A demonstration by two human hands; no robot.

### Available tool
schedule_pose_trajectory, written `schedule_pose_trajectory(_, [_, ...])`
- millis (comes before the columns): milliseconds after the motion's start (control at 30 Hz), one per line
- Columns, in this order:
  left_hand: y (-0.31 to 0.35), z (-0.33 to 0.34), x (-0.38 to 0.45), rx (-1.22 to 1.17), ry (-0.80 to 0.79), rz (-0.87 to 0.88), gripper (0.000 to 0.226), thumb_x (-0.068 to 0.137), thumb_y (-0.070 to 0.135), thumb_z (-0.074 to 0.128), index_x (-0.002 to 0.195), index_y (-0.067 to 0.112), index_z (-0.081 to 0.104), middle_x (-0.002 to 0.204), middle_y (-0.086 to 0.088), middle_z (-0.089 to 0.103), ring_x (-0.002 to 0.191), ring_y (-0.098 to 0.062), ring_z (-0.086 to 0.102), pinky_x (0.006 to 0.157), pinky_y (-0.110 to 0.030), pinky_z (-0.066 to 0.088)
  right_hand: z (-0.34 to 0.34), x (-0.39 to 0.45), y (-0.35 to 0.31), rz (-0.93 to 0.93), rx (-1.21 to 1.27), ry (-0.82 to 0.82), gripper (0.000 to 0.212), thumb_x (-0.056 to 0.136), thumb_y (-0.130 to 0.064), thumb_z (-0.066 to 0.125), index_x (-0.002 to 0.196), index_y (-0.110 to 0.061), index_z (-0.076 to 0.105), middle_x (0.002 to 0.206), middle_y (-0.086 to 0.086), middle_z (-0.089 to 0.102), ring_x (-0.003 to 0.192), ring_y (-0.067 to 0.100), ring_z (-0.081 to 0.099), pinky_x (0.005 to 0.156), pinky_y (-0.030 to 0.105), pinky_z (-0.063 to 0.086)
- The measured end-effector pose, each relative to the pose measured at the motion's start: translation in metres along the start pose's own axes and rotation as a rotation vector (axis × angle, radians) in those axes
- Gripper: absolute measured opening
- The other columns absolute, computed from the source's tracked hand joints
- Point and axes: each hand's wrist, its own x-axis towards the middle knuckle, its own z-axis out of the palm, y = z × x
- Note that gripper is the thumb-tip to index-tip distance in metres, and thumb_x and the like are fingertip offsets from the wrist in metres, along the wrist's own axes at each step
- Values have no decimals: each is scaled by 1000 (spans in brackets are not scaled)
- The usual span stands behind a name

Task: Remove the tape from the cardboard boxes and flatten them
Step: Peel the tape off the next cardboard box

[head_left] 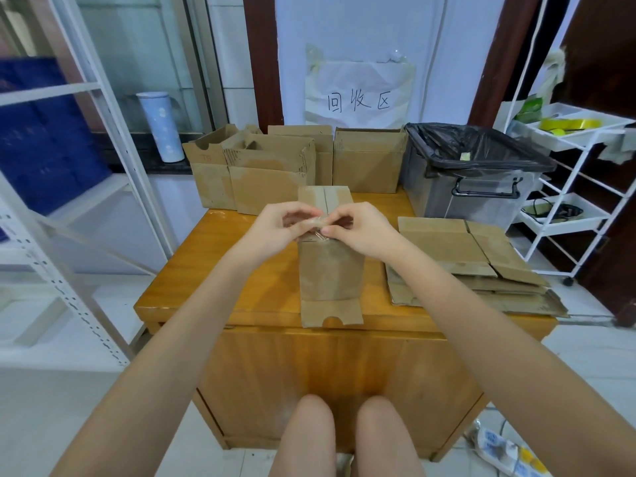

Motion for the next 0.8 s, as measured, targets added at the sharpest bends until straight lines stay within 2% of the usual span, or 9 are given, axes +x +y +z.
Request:
schedule_pose_trajectory(100, [-6, -2, -3, 11, -68, 72, 28, 94, 7, 58, 119, 20, 62, 116, -9, 66, 106, -15, 62, 94, -21, 49, -1, 1, 0, -11, 2, -12, 6, 88, -28, 67, 94, -27, 69, 92, -14, 63, 97, 13, 61, 90, 41, 50])
schedule_pose_trajectory(167, [-7, -5, -3, 11, -130, 93, 38, 95, 4, 55, 123, 29, 57, 118, -10, 62, 110, -18, 58, 96, -24, 48, -1, 2, 1, -6, 0, -21, 5, 88, -28, 67, 92, -25, 68, 88, -13, 63, 94, 14, 61, 90, 42, 50])
schedule_pose_trajectory(300, [-1, -8, 1, 184, -187, 132, 43, 89, 2, 63, 125, 23, 58, 102, -1, 59, 81, 0, 53, 72, -13, 44, -4, 2, 3, 1, 4, -24, 5, 89, -25, 66, 87, -21, 67, 82, -9, 62, 87, 18, 60, 87, 44, 50])
schedule_pose_trajectory(400, [1, -7, 4, 271, -123, 167, 34, 79, 11, 75, 110, 24, 68, 95, 0, 64, 78, 1, 56, 67, -8, 42, -6, 2, 3, 11, 84, -24, 12, 87, -19, 70, 97, -13, 69, 88, -2, 68, 87, 16, 64, 88, 40, 53])
schedule_pose_trajectory(500, [3, -4, 5, 319, -51, 195, 19, 71, 18, 83, 87, 21, 73, 77, 14, 64, 72, 9, 56, 66, -6, 41, -9, -3, 1, 27, 351, -49, 35, 81, -11, 75, 106, -11, 49, 83, 3, 71, 79, 14, 67, 84, 31, 55])
schedule_pose_trajectory(600, [0, 3, 6, 339, -7, 158, 14, 72, 20, 82, 76, 25, 70, 77, 15, 67, 73, 5, 59, 74, -19, 49, -18, -13, 2, 32, 448, -127, 49, 77, -11, 78, 111, -7, 43, 102, 10, 68, 96, 16, 66, 95, 27, 51])
schedule_pose_trajectory(667, [-6, 6, 6, 367, 60, 98, 16, 74, 24, 81, 71, 28, 65, 83, 10, 71, 79, -4, 61, 79, -35, 52, -20, -21, 2, 5, 296, -176, 51, 75, -21, 80, 114, -9, 49, 115, 6, 61, 111, 14, 59, 102, 28, 46])
schedule_pose_trajectory(767, [-8, 9, 6, 436, 129, 37, 25, 76, 33, 78, 68, 33, 55, 88, 9, 72, 82, -9, 60, 75, -35, 50, -2, -34, 3, -57, -290, -12, 63, 72, -52, 76, 118, -17, 52, 116, -4, 49, 109, 12, 44, 90, 30, 44])
schedule_pose_trajectory(800, [-7, 11, 6, 456, 132, 34, 25, 77, 35, 78, 68, 33, 54, 89, 8, 71, 82, -9, 59, 73, -34, 49, 7, -37, 3, -32, -379, 69, 67, 70, -61, 72, 118, -19, 51, 114, -5, 46, 107, 12, 42, 84, 29, 43])
